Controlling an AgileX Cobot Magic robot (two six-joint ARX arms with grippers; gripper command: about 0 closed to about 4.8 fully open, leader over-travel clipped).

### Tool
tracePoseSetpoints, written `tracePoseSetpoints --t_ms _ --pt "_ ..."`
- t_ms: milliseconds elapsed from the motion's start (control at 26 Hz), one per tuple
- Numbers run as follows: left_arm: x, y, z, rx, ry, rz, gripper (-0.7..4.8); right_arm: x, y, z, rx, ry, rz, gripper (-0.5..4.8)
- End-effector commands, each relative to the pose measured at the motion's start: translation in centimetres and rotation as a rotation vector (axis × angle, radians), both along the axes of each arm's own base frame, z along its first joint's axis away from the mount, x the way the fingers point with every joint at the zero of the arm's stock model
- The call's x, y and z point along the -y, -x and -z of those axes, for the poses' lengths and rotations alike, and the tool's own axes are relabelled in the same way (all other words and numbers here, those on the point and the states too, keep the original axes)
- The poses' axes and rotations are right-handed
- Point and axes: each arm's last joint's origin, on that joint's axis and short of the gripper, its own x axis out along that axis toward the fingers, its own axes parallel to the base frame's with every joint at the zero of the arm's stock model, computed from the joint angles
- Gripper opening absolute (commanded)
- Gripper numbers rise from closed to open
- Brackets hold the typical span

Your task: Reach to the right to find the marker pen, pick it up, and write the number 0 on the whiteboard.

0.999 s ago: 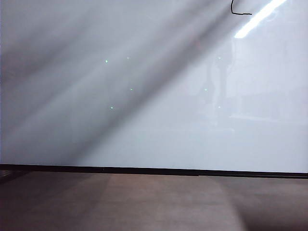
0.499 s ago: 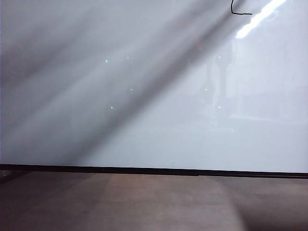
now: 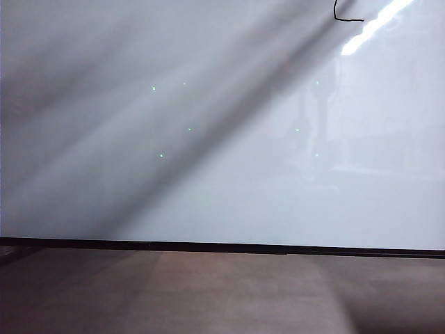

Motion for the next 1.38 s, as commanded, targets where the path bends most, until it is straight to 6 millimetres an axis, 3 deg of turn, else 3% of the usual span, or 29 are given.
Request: tracePoseSetpoints --t_ms 38,1075,1383 --pt "-0.1 0.1 -0.2 0.017 0.006 -0.002 -0.06 0.1 0.1 -0.6 0.046 -0.009 0.002 -0.02" --pt "-0.1 0.1 -0.1 0.005 -0.002 -0.001 -0.06 0.1 -0.5 1.4 -0.118 0.012 0.022 -0.02" --pt "-0.1 0.1 0.0 -0.002 -0.008 -0.001 -0.06 0.0 -1.7 2.9 -0.191 0.017 0.024 -0.02"
